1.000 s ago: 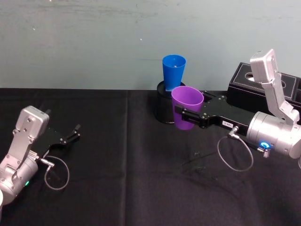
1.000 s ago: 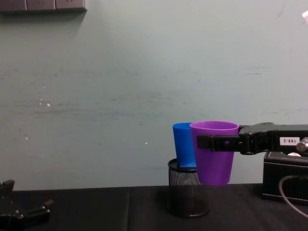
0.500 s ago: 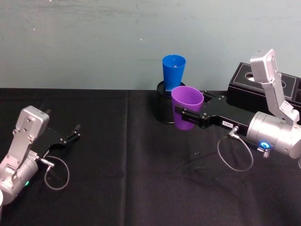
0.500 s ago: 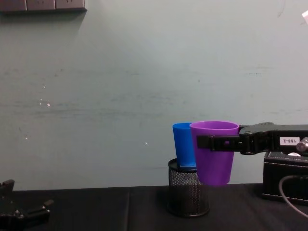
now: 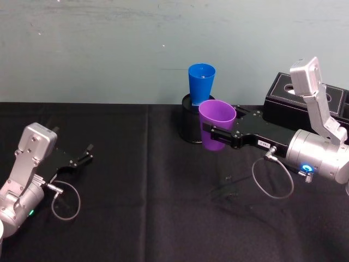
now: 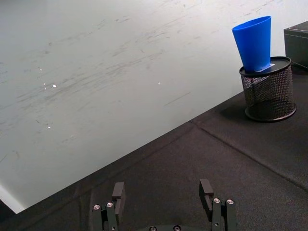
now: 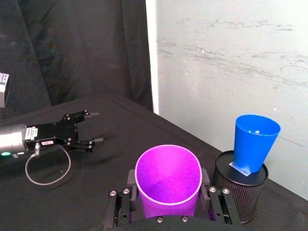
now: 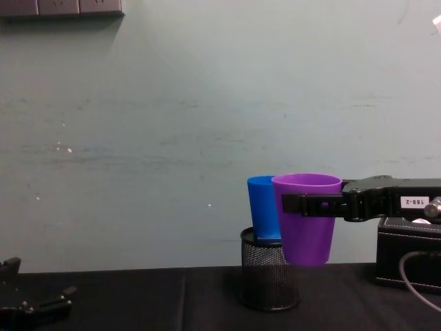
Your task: Pick up one cup with a gripper and tap it against the other cup.
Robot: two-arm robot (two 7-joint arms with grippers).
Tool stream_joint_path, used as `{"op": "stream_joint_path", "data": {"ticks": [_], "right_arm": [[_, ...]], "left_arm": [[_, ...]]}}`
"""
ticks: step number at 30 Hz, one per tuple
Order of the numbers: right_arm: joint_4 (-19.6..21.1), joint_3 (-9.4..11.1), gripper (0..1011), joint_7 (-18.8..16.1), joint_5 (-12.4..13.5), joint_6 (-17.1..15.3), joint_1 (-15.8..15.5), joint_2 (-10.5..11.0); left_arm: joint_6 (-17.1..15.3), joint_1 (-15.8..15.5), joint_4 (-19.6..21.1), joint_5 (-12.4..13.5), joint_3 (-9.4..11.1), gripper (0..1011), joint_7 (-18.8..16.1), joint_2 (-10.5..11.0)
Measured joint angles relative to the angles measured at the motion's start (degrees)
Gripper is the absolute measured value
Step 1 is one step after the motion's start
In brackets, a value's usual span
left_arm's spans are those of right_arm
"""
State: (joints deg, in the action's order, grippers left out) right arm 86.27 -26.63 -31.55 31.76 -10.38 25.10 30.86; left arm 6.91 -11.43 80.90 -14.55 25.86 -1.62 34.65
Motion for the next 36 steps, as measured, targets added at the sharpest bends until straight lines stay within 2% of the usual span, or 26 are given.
{"op": "stream_joint_path", "data": {"ticks": [36], "right_arm": [[0.0,0.0,729,0.0,0.0,0.0,0.0,0.0]], "left_arm": [[0.0,0.0,0.0,0.0,0.0,1012,0.0,0.0]]}}
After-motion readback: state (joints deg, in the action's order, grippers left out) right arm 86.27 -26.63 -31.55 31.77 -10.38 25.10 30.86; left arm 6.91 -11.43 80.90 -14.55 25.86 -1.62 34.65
